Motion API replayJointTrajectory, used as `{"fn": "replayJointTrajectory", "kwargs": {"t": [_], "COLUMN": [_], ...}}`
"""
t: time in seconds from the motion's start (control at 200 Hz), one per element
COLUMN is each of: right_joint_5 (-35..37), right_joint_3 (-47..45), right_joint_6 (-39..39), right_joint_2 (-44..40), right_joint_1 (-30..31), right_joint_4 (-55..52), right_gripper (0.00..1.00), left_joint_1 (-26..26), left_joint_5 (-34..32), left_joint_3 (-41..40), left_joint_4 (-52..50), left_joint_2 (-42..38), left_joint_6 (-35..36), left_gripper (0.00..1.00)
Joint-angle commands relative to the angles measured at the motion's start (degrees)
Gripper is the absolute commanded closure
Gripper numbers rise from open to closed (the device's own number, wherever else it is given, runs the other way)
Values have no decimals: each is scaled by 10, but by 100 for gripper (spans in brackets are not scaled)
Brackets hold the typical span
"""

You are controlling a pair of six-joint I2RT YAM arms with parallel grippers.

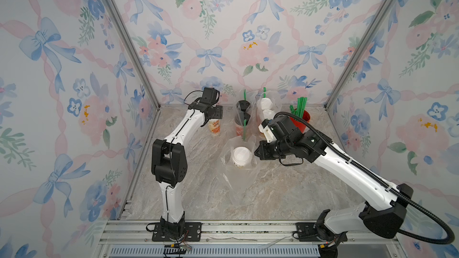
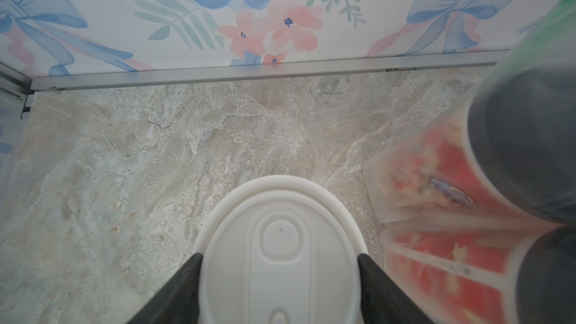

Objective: Pack milk tea into plastic carrier bags
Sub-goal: Pick up the milk tea cup at the center of the board.

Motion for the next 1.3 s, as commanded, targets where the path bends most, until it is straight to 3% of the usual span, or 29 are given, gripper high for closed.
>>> {"fn": "replayJointTrajectory", "kwargs": {"t": [0.0, 0.52, 1.065, 1.29], "right_joint_5": [-5, 1, -5, -7], "right_joint_3": [9, -3, -16, -16], "right_joint_6": [-3, -6, -9, -24], "right_joint_2": [-1, -1, 16, 31], "right_joint_1": [-5, -8, -13, -13], "right_joint_4": [-4, 6, 33, 43], "right_gripper": [90, 91, 92, 92], "left_joint_1": [-6, -12, -66, -89], "left_joint_5": [-11, 30, 56, 100], "left_joint_3": [-11, 20, 116, 119], "left_joint_4": [-9, -41, -170, -196], "left_joint_2": [8, -88, -213, -277], "left_joint_6": [9, 9, -10, -34], "left_gripper": [30, 45, 51, 55]}}
